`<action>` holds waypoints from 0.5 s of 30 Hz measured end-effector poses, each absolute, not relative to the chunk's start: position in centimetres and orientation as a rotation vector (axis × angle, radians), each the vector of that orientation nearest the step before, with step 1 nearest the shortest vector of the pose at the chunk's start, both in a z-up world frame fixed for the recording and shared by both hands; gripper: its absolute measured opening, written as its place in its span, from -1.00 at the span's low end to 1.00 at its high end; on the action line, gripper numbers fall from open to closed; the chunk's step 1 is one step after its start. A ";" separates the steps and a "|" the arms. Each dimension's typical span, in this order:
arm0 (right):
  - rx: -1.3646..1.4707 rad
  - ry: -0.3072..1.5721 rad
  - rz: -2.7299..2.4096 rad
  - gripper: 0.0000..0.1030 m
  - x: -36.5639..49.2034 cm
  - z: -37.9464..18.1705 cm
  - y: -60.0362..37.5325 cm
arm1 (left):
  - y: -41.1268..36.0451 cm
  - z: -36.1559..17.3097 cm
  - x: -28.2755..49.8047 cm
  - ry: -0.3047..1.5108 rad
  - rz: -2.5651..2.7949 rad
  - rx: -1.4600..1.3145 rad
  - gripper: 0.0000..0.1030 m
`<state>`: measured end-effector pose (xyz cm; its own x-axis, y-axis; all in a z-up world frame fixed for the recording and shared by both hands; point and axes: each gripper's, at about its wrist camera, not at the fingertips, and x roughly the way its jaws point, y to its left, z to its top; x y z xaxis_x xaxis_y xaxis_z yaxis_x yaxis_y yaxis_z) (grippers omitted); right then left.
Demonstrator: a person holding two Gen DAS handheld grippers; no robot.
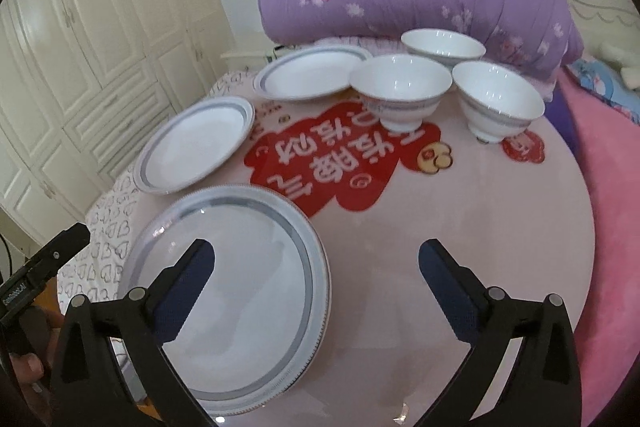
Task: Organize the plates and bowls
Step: 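Move both open grippers toward another grey-rimmed plate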
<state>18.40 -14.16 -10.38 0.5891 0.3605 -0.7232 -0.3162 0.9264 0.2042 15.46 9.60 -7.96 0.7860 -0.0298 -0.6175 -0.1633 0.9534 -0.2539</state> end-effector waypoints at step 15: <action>0.059 0.663 0.494 1.00 18.6 -1.7 -12.6 | 7.8 -2.0 12.8 0.525 0.195 -0.191 0.99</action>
